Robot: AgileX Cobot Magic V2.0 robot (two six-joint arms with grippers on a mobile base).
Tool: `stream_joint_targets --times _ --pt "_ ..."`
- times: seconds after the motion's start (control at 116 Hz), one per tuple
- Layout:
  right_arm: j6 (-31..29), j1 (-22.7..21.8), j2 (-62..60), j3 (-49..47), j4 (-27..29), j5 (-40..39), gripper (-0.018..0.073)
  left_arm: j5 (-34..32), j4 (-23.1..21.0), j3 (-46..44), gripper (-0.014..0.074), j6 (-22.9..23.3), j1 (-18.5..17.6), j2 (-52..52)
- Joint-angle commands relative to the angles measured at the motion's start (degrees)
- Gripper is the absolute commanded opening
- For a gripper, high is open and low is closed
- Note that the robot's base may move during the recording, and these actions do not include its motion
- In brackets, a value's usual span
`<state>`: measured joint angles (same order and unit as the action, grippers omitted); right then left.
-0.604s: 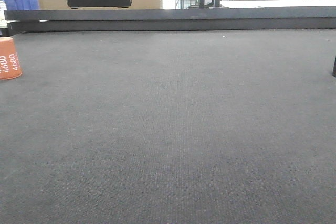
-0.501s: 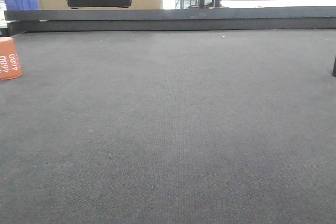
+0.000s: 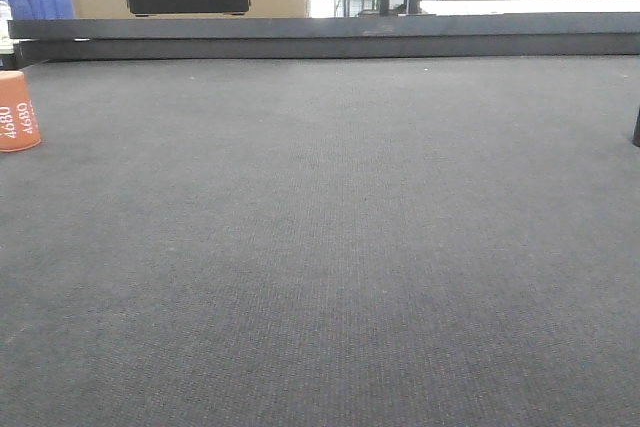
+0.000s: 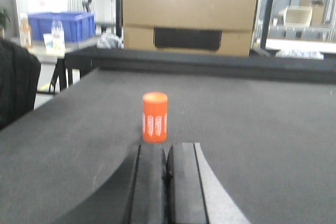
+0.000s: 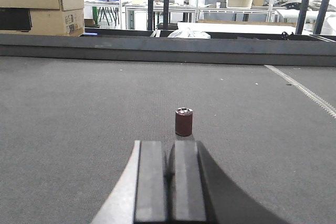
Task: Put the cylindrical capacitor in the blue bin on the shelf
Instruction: 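Lower the right gripper over the small dark red capacitor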
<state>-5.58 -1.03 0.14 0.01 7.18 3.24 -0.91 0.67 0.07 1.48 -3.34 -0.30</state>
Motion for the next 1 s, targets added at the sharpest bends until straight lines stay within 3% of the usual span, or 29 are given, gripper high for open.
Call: stream_joint_targets --times 0.0,0.181,0.293,0.406,0.561,0.673,0.725,0.88,0.992 --pt "-0.15 -0.24 -0.14 -0.01 0.16 -2.87 -0.0159 -3.17 -0.33 -0.07 -0.0111 0.28 0.19 0.3" --pt "-0.15 -0.24 -0.14 -0.01 0.16 -6.91 -0.0159 -9.43 -0.33 -0.07 -0.0111 0.28 0.19 0.3" --pt "-0.15 -0.24 -0.14 -0.01 0.52 -10.98 -0.0159 -6.29 -0.33 -4.43 -0.0111 0.28 0.19 0.3" --pt "-0.15 -0.24 -0.14 -4.01 1.08 -9.56 -0.0159 -1.51 -0.19 -11.19 -0.0111 0.28 0.19 1.91" --pt "-0.15 -0.24 1.1 -18.62 1.08 2.83 -0.0159 8.26 0.15 -23.96 -0.0091 0.28 0.19 8.16" --pt "-0.15 -0.24 7.78 -29.34 1.08 7.57 -0.0159 12.72 0.15 -31.83 0.003 0.28 0.19 14.79" --pt "-0.15 -0.24 11.88 -32.9 1.08 7.9 -0.0159 13.69 0.15 -34.67 0.0125 0.28 0.08 18.07" --pt "-0.15 -0.24 22.45 -39.05 1.08 8.73 -0.0159 13.67 0.15 -38.51 0.0395 0.28 0.08 26.26" --pt "-0.15 -0.24 29.41 -40.83 1.08 8.74 -0.0159 13.67 -0.21 -39.03 0.0502 0.28 0.08 30.1"
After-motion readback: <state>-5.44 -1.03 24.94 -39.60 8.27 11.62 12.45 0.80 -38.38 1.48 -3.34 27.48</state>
